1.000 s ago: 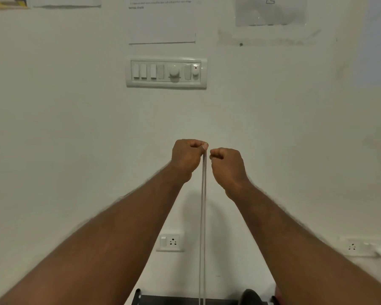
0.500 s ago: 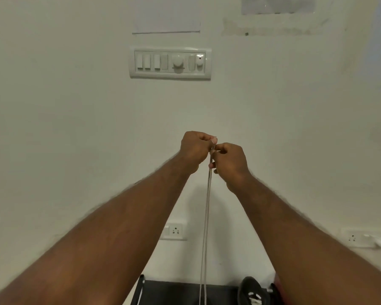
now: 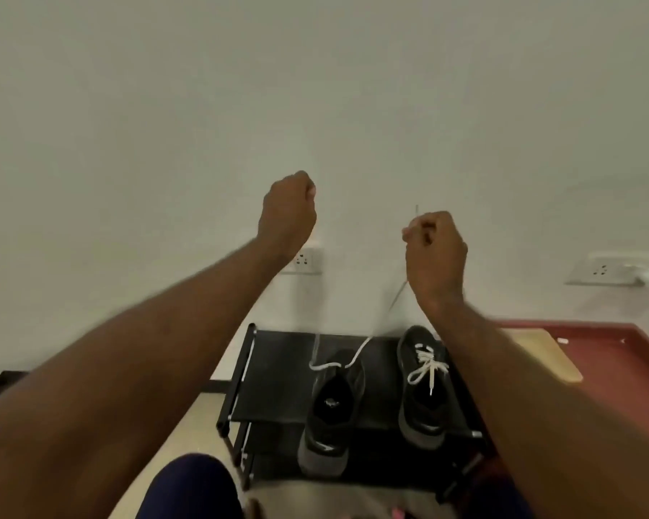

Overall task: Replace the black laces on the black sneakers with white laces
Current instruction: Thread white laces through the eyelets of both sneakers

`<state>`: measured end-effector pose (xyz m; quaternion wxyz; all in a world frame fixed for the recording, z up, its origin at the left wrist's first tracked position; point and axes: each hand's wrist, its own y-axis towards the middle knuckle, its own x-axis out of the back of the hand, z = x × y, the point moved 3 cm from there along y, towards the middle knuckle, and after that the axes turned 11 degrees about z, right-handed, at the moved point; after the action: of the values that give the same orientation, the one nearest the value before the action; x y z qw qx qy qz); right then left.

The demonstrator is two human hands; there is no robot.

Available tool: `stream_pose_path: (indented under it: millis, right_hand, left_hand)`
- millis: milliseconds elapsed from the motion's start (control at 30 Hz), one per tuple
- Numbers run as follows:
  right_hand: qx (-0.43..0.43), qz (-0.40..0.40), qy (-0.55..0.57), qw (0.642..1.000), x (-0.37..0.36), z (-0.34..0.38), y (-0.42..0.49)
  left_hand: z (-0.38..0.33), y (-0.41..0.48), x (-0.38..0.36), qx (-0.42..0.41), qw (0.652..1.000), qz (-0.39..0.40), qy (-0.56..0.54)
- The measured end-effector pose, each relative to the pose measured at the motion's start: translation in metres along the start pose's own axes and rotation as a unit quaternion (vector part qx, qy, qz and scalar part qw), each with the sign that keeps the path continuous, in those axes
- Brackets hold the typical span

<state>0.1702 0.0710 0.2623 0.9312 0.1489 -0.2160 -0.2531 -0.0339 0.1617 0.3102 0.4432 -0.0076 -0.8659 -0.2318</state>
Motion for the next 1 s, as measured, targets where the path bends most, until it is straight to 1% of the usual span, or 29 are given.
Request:
stream_pose_path:
  millis: [33,67,100,133,167,233,267,300,367,433,500,567,633,800,900,1000]
  right_hand:
    - [-0.014,0.051,-0.024,0.998,-0.008,-0.017,-0.011]
    - [-0.043,0.112,-0.069,0.990,-0.017,-0.037,-0.019]
    - [-0.084,0.182,-0.121,0.972,-0.028,-0.063,-0.027]
    - [-0.124,0.245,-0.158,0.948,-0.037,-0.085,-0.037]
    - [-0.152,0.294,-0.165,0.929,-0.045,-0.107,-0.047]
    - [-0.192,0.336,-0.149,0.910,-0.057,-0.150,-0.065]
    - [-0.210,0.344,-0.142,0.904,-0.061,-0.168,-0.075]
    - [-0.227,0.341,-0.129,0.903,-0.064,-0.180,-0.084]
    - [-0.275,0.329,-0.063,0.901,-0.071,-0.194,-0.103]
    - [-0.319,0.327,0.004,0.890,-0.080,-0.208,-0.117]
    - [-0.316,0.307,0.031,0.897,-0.086,-0.221,-0.126]
    - [-0.303,0.275,0.025,0.912,-0.093,-0.239,-0.128]
    - [-0.292,0.262,0.007,0.920,-0.102,-0.252,-0.123]
    - [-0.254,0.274,-0.028,0.927,-0.122,-0.261,-0.104]
    - [-0.246,0.270,-0.052,0.929,-0.131,-0.263,-0.098]
    - [-0.265,0.280,-0.061,0.921,-0.135,-0.264,-0.096]
  left_hand:
    - [0.010,-0.009,-0.015,-0.013,1.000,0.007,0.019]
    - [0.020,-0.018,-0.033,-0.010,0.998,0.042,0.044]
    - [0.033,-0.027,-0.055,0.007,0.993,0.092,0.071]
    - [0.045,-0.040,-0.073,0.045,0.984,0.144,0.092]
    - [0.059,-0.053,-0.092,0.080,0.970,0.198,0.112]
    - [0.087,-0.077,-0.129,0.137,0.937,0.293,0.129]
    - [0.102,-0.088,-0.149,0.157,0.927,0.320,0.120]
    - [0.111,-0.097,-0.162,0.168,0.923,0.331,0.103]
    - [0.124,-0.111,-0.188,0.193,0.925,0.325,0.032]
    - [0.130,-0.123,-0.214,0.203,0.929,0.309,-0.033]
    - [0.131,-0.135,-0.235,0.200,0.925,0.314,-0.073]
    - [0.135,-0.139,-0.257,0.192,0.924,0.319,-0.090]
    - [0.141,-0.130,-0.271,0.193,0.921,0.324,-0.093]
    - [0.157,-0.110,-0.289,0.179,0.891,0.413,-0.064]
    - [0.161,-0.110,-0.294,0.173,0.895,0.407,-0.055]
    - [0.165,-0.108,-0.296,0.178,0.896,0.403,-0.047]
